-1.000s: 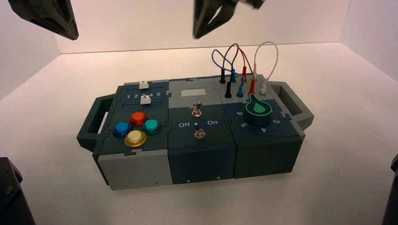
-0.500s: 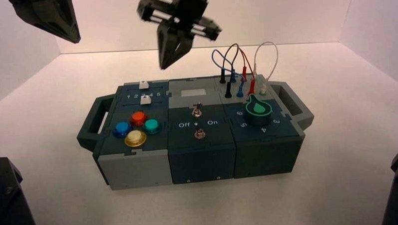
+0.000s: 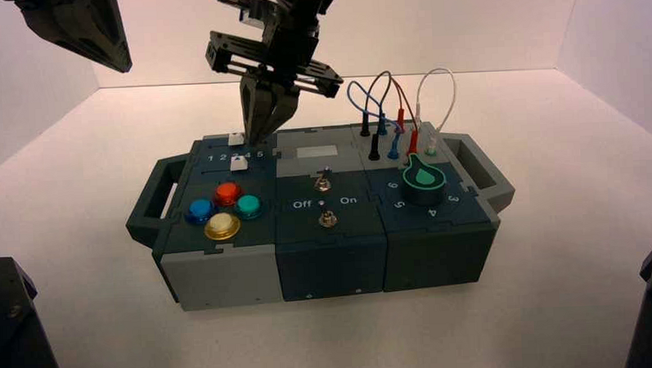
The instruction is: Move the top slider to position 1.
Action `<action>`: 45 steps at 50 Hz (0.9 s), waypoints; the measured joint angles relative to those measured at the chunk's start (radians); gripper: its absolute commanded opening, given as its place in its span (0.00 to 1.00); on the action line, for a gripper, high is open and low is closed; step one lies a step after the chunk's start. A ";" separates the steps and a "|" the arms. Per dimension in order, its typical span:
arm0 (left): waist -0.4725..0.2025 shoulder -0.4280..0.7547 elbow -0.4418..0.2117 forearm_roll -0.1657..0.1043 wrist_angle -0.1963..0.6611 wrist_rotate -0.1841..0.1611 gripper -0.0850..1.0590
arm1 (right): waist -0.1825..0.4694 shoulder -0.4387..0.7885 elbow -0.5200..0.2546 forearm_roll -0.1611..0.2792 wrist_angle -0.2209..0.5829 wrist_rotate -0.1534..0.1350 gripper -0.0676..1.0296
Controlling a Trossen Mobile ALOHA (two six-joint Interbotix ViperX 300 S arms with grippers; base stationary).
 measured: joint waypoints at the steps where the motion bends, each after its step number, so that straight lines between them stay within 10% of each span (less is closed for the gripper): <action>1: 0.000 0.000 0.000 0.000 -0.002 0.002 0.05 | 0.000 0.002 0.000 0.002 0.002 0.000 0.04; 45: 0.000 0.000 0.000 0.002 -0.002 0.009 0.05 | -0.003 0.057 -0.078 0.003 0.021 -0.003 0.04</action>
